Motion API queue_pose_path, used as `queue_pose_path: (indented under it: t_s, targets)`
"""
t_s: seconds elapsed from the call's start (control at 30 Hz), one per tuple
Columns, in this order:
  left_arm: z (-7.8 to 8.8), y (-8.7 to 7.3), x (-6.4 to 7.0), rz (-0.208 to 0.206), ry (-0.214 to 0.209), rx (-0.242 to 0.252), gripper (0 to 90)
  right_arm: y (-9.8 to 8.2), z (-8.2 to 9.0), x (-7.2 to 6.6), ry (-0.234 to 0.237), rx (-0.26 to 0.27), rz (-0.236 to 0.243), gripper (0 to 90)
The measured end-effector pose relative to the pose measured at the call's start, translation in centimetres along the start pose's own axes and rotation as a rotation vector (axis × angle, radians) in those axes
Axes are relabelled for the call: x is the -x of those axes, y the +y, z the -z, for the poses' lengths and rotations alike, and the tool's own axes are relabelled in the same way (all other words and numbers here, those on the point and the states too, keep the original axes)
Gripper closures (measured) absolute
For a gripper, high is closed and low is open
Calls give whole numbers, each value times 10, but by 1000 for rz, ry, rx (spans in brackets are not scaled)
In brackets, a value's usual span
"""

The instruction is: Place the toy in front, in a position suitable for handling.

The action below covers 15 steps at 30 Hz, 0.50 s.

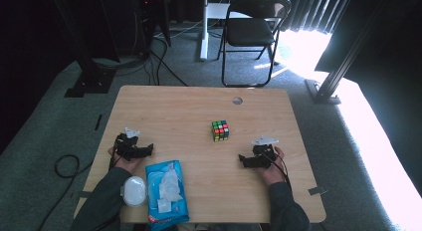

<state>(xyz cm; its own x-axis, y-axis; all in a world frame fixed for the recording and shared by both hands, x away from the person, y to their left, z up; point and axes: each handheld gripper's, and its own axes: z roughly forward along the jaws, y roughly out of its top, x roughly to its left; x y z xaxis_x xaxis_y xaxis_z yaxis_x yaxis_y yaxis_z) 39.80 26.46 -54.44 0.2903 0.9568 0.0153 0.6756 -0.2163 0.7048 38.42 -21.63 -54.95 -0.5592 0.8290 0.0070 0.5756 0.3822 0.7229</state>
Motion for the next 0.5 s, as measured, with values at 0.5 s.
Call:
queue_pose_path:
  t_s: [0.5]
  targets:
    - [-1,1,0,3,4,-1,128,0,0,-2,-13,0,-12,123]
